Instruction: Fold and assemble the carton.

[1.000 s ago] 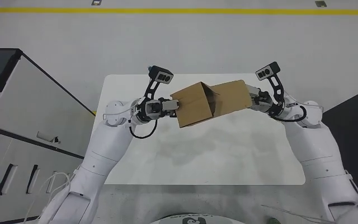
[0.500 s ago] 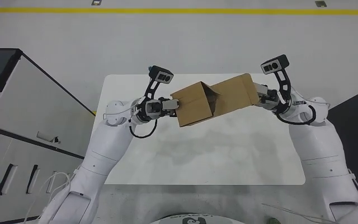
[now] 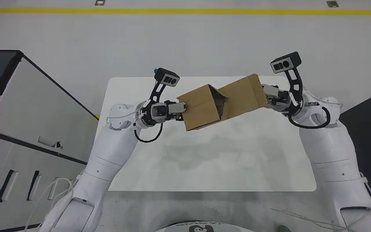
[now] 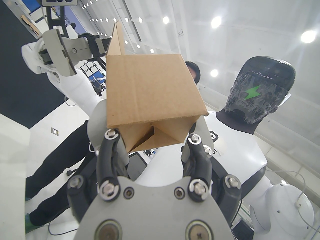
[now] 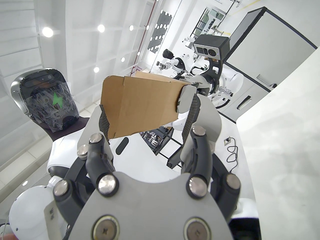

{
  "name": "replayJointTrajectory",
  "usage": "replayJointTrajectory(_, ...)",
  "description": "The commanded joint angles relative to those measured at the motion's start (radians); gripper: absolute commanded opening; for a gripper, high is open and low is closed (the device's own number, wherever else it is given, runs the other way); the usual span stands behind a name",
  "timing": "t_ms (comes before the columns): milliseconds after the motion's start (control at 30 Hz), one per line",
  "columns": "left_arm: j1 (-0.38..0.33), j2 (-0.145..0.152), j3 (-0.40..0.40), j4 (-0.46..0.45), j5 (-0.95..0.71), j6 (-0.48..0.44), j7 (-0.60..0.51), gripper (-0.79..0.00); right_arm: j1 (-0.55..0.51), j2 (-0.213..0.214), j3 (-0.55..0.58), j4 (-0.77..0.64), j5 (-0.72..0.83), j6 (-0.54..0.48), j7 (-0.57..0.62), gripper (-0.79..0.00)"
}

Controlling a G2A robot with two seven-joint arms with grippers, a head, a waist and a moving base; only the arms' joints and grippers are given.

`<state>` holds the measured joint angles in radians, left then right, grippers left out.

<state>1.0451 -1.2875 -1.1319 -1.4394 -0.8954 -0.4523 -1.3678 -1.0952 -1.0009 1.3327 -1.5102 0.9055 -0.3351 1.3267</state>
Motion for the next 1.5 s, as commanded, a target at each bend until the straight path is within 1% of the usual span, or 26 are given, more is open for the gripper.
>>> replayJointTrajectory(0,0.000,0.000,-0.001,0.001,0.003,0.001,-0.001,-0.785,0.005,-0.002,-0.002,-0.001,0.002,-0.001,0.000,-0.206)
replayJointTrajectory(467,0.005,0.001,-0.004,0.001,0.037,-0.002,0.002,-0.785,0.031,-0.008,-0.004,-0.009,-0.029,0.011,0.025,-0.222)
replayJointTrajectory(533,0.006,0.001,-0.003,0.000,0.038,-0.004,0.004,-0.785,0.032,-0.008,-0.004,-0.013,-0.040,0.017,0.029,-0.237)
replayJointTrajectory(567,0.006,0.000,-0.003,0.001,0.039,-0.005,0.005,-0.785,0.032,-0.007,-0.003,-0.014,-0.045,0.019,0.030,-0.274)
replayJointTrajectory(633,0.005,0.000,-0.001,0.001,0.042,-0.006,0.006,-0.785,0.031,-0.007,-0.002,-0.017,-0.051,0.021,0.033,-0.388)
replayJointTrajectory(733,0.005,-0.001,0.001,0.002,0.040,-0.008,0.008,-0.785,0.030,-0.007,0.000,-0.021,-0.062,0.027,0.035,-0.434)
replayJointTrajectory(833,0.003,-0.001,0.002,0.003,0.043,-0.008,0.008,-0.785,0.029,-0.007,0.002,-0.026,-0.069,0.029,0.036,-0.446)
replayJointTrajectory(1100,0.006,-0.001,0.001,0.003,0.048,-0.010,0.018,-0.785,0.033,-0.007,0.014,-0.040,-0.081,0.035,0.034,-0.446)
replayJointTrajectory(1267,0.007,0.000,-0.002,0.005,0.053,-0.008,0.020,-0.785,0.036,-0.007,0.021,-0.052,-0.083,0.041,0.034,-0.511)
replayJointTrajectory(1400,0.009,0.002,-0.006,0.003,0.058,-0.004,0.021,-0.785,0.041,-0.007,0.024,-0.061,-0.081,0.044,0.033,-0.523)
replayJointTrajectory(1467,0.009,0.002,-0.007,0.001,0.059,-0.004,0.021,-0.785,0.043,-0.008,0.026,-0.065,-0.079,0.044,0.032,-0.542)
